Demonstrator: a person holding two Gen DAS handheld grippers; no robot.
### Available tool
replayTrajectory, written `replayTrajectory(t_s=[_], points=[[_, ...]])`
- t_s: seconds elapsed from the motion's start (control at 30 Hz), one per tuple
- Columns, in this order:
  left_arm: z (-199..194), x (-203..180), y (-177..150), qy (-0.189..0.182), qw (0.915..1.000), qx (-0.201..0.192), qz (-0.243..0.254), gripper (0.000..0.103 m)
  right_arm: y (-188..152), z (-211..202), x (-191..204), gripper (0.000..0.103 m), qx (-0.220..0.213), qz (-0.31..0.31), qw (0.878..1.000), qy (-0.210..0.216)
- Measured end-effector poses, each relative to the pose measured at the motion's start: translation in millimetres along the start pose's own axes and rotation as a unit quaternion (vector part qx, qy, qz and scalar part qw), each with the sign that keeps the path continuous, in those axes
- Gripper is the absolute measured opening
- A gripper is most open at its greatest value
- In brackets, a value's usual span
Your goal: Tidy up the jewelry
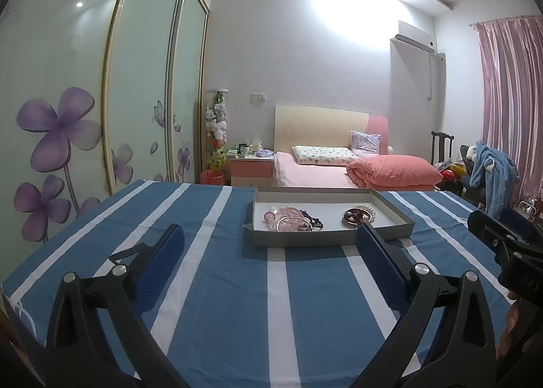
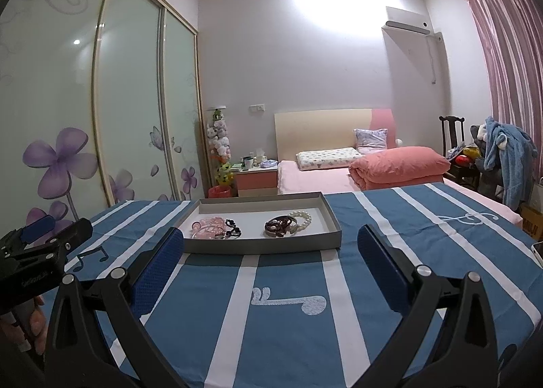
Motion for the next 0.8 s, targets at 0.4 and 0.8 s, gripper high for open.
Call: replayTrajectory(t_s=[0.4,0.8], points=[[1.1,-2.8,-3.2,0.002,1.0,0.003,-0.002,0.098,-2.2,-1.0,-1.0,0.101,0.004,0.0,1.0,0.0],[3.8,-7.7,-5.0,-0.001,1.0,0.007,0.0,0.098,-3.0,-1.5,-1.2,0.101,0.005,0.0,1.0,0.0]])
Point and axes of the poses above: each gripper's, at about its wrist camera, not at the fingertips, and z roughly the way its jaws point, x to its left, y to its top, the point moved 8 cm from there along z, roughly the way its jaws point, and after that the axes turned 5 degrees about -y, right-handed, at the moved point
